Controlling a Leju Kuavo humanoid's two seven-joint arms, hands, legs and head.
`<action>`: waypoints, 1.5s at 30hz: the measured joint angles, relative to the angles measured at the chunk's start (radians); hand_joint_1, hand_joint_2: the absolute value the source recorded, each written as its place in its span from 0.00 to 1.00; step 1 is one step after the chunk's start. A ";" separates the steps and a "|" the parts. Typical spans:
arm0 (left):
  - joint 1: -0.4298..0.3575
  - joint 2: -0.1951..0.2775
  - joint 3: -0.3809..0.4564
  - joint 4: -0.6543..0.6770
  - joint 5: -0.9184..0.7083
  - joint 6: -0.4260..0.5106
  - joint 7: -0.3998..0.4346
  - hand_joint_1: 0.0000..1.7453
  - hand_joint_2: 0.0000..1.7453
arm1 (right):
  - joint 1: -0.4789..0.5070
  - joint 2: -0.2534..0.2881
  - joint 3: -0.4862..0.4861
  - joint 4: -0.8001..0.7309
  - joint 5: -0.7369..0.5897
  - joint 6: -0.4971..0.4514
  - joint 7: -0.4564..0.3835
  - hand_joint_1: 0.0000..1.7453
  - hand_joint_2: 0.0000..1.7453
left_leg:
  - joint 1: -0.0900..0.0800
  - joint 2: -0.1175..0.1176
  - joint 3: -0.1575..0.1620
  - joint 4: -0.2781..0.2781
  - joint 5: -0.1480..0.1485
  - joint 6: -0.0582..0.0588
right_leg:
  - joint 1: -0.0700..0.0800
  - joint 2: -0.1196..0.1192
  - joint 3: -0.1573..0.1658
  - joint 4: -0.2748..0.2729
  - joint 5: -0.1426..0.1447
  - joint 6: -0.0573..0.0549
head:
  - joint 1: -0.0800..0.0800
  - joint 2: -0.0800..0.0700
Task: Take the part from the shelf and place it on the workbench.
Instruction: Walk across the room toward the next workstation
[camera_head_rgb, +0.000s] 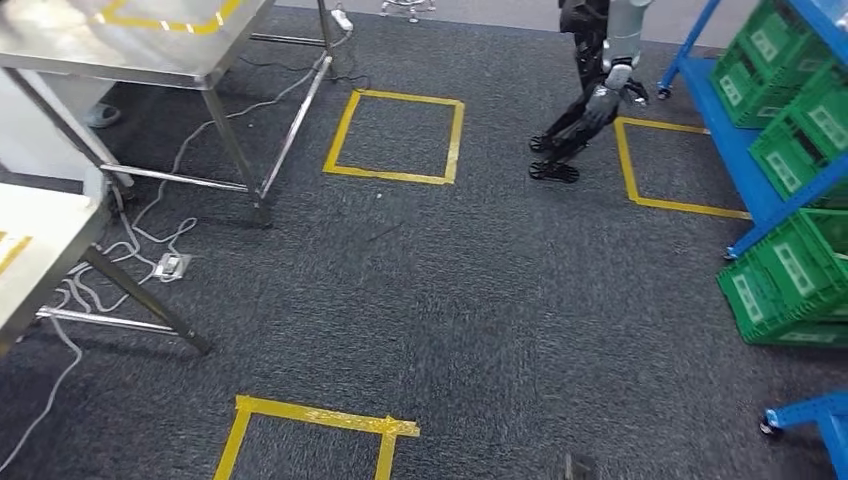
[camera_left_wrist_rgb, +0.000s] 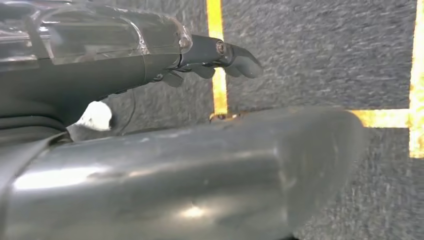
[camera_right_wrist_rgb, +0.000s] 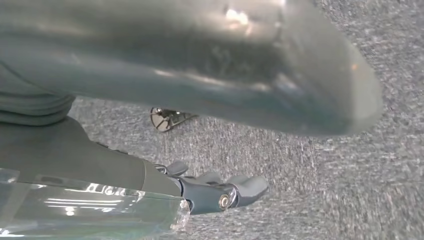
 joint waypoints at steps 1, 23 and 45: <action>0.001 -0.002 0.002 0.000 0.004 0.005 -0.011 0.00 0.00 | -0.001 -0.006 0.001 0.000 -0.003 -0.006 0.004 0.00 0.00 | -0.003 0.008 0.004 -0.005 -0.005 0.006 | -0.003 0.015 -0.004 0.003 0.000 0.007 | 0.000 0.000; -0.005 -0.066 0.031 0.001 0.020 0.033 -0.074 0.00 0.00 | -0.066 -0.080 0.009 0.000 -0.030 0.002 0.015 0.00 0.00 | -0.021 0.094 -0.040 0.182 -0.148 0.009 | 0.011 -0.116 0.004 -0.031 0.020 -0.032 | 0.022 0.000; -0.003 -0.051 0.039 0.009 0.006 0.056 -0.077 0.00 0.00 | -0.024 -0.078 0.012 0.006 -0.051 -0.003 0.010 0.00 0.00 | -0.024 0.204 0.079 -0.033 -0.052 0.033 | 0.008 -0.166 -0.037 0.031 0.022 0.014 | 0.027 0.000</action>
